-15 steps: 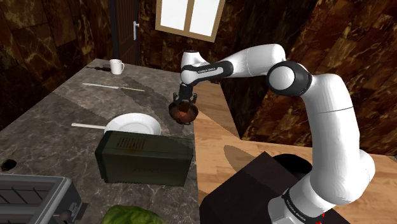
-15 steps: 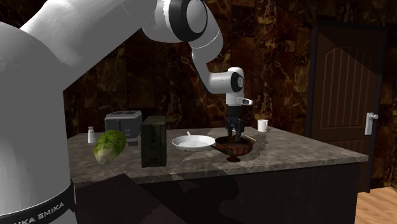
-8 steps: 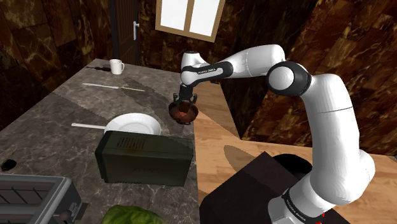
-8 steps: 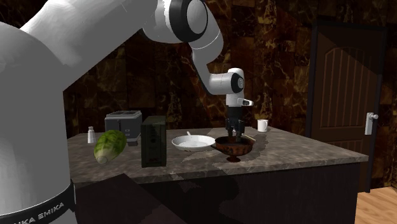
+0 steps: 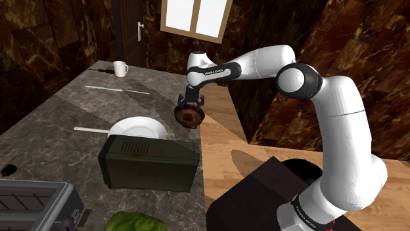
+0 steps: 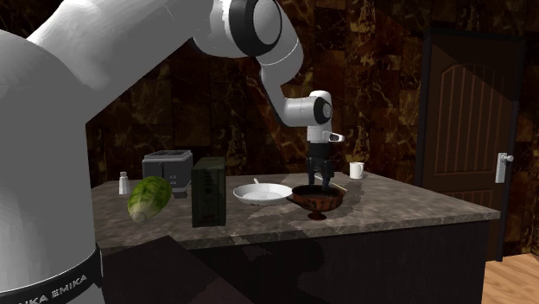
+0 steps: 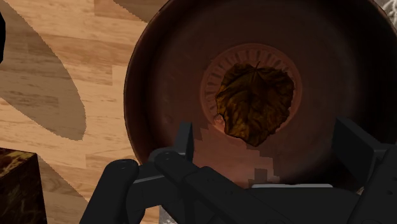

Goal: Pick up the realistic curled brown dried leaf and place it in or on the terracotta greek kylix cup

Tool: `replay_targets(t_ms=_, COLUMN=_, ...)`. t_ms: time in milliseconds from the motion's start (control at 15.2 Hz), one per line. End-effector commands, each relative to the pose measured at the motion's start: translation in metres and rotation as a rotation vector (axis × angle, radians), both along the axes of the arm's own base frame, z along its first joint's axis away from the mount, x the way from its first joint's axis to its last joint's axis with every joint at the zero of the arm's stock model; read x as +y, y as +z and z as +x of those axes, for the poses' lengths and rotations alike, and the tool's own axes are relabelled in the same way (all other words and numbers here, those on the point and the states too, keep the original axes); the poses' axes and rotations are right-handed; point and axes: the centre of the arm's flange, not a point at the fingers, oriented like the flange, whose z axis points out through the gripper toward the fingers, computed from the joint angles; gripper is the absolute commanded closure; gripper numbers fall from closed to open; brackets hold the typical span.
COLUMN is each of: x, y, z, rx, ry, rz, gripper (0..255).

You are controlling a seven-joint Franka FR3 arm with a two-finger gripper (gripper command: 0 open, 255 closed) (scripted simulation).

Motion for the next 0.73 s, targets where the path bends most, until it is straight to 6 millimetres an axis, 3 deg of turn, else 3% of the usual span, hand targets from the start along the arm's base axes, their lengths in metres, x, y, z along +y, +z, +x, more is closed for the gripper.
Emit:
replay_targets(t_ms=0, x=0.001, y=0.020, z=0.001, rx=0.000, ry=0.000, rz=0.000, gripper=0)
replay_targets(t_ms=132, x=0.002, y=0.043, z=0.002, rx=0.000, ry=0.000, rz=0.000, gripper=0)
replay_targets(t_ms=660, x=0.002, y=0.043, z=0.002, rx=0.000, ry=0.000, rz=0.000, gripper=0)
